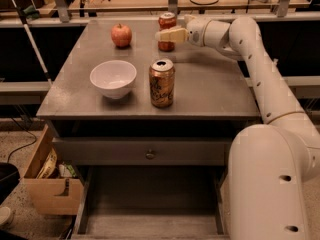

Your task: Place coke can into middle drawer

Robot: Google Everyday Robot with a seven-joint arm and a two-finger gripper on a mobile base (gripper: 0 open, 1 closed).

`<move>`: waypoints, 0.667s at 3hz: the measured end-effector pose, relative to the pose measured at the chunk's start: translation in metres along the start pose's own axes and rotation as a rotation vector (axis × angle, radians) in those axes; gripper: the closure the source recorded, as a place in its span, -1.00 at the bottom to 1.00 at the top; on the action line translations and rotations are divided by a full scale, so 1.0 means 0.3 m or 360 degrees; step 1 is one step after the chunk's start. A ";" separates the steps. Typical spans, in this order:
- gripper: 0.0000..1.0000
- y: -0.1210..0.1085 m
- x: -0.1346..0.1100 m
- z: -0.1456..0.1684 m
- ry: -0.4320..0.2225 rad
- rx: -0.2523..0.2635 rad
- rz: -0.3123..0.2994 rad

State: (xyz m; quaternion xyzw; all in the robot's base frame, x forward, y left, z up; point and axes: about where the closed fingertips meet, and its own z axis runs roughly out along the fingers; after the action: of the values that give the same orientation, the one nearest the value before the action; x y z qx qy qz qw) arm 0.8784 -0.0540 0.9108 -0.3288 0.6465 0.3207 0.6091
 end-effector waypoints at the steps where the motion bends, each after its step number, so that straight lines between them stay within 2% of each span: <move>1: -0.68 -0.016 0.018 0.069 -0.0043 -0.0004 0.0037; 2: -0.06 -0.011 0.016 0.081 -0.0046 -0.0010 0.0036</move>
Offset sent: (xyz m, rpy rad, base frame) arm 0.0140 0.0125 -0.0059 0.0321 0.0030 0.0009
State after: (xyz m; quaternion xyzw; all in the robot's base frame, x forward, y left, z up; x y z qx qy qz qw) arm 0.8949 -0.0365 0.9046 -0.3187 0.6403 0.3343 0.6137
